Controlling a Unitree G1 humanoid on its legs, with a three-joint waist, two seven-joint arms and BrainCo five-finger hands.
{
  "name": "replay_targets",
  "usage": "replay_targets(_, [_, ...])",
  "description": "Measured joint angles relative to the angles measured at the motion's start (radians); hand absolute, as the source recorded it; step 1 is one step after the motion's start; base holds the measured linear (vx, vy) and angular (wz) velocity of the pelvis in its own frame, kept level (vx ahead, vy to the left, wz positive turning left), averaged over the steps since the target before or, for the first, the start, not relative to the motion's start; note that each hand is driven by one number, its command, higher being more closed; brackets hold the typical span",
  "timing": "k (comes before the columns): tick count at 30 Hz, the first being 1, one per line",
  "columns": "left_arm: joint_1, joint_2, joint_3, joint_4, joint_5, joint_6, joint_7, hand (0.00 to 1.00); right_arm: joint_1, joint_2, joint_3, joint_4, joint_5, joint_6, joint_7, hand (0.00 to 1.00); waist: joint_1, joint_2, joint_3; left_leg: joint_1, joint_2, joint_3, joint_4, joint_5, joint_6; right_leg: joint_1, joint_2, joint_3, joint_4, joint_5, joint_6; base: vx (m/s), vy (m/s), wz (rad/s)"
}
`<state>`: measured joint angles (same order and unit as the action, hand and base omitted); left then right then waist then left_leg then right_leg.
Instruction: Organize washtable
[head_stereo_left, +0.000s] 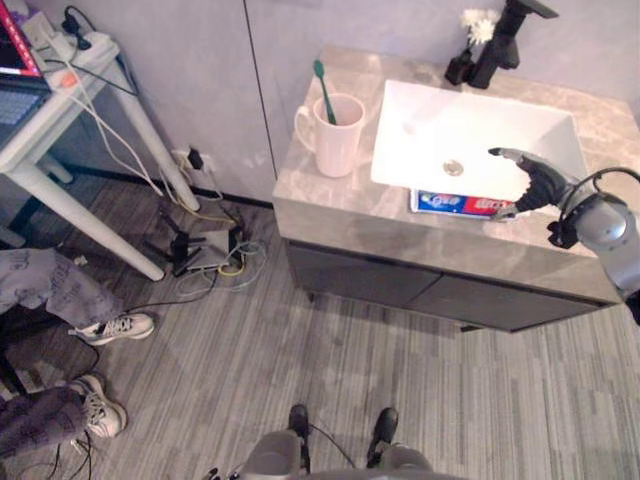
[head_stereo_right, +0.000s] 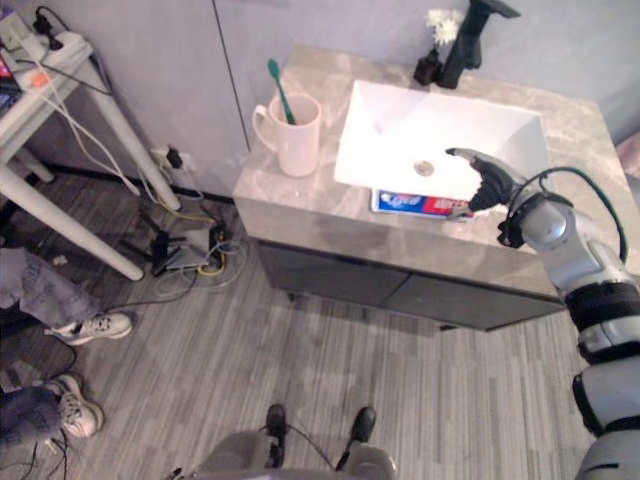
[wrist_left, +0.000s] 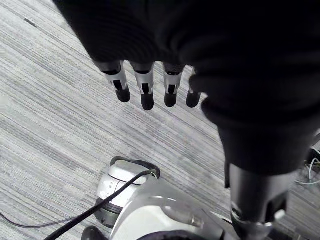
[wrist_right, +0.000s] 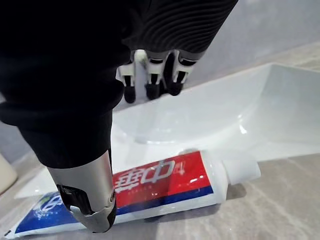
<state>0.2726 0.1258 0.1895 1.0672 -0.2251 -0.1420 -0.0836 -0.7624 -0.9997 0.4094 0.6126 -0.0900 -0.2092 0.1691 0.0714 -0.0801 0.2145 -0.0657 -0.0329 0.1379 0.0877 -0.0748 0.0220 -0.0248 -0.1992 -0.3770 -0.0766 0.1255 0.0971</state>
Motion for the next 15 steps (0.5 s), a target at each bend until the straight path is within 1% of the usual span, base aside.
replay_targets(9, [0.000,0.000,0.000,-0.003,-0.001,-0.001,0.000,0.00,0.000,0.000,0.000,0.030,0.000,0.001,0.000,0.00,0.001,0.002,0.007,-0.008,-0.002,-0.002,0.000,0.000,0.000,-0.008,-0.002,-0.003,0.000,0.002,-0.002,0.00,0.000,0.00])
replay_targets(13, [0.000,0.000,-0.001,-0.011,-0.001,-0.001,0.000,0.00,0.000,0.000,0.000,0.033,0.000,0.002,0.000,0.00,0.001,0.002,0.030,-0.010,-0.002,-0.001,0.000,0.000,0.000,-0.010,-0.004,-0.002,0.000,0.004,-0.001,-0.03,-0.001,-0.01])
replay_targets(15, [0.000,-0.001,-0.001,-0.014,-0.001,-0.001,0.000,0.00,0.000,0.000,0.000,0.033,0.000,0.002,0.000,0.00,0.001,0.004,0.032,-0.017,-0.002,-0.002,0.002,0.000,0.000,-0.015,-0.005,-0.002,0.000,0.004,-0.001,-0.02,-0.002,0.00])
